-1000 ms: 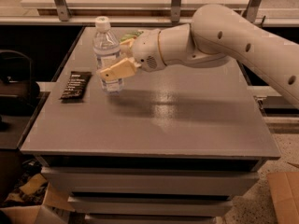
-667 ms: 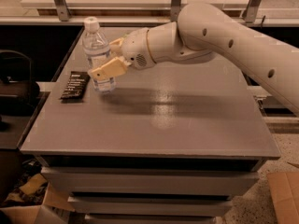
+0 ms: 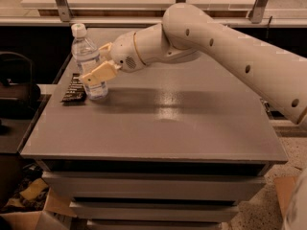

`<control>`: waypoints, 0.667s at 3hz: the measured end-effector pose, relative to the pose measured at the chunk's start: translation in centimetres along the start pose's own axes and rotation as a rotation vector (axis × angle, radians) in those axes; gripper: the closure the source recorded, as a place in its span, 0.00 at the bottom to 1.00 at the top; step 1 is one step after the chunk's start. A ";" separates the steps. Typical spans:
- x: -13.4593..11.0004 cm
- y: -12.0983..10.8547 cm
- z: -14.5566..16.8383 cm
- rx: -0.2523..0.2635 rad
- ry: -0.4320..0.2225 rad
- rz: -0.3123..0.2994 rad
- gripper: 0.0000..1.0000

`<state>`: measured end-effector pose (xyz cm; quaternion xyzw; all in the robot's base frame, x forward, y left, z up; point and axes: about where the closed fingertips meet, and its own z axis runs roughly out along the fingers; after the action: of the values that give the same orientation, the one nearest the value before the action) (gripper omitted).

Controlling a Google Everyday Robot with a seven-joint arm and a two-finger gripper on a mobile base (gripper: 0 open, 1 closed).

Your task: Move blue plastic bottle near rxbar chocolate

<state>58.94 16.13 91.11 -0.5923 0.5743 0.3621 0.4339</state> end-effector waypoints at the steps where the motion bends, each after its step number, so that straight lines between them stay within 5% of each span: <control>1: 0.2 -0.2 0.1 -0.002 0.003 0.005 1.00; 2: 0.4 -0.4 0.2 -0.006 0.010 0.013 0.82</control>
Offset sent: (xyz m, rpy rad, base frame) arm 0.0114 -0.0058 -0.0074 -0.0181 0.0277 -0.0103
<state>59.41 16.12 90.69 -0.5917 0.5792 0.3639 0.4267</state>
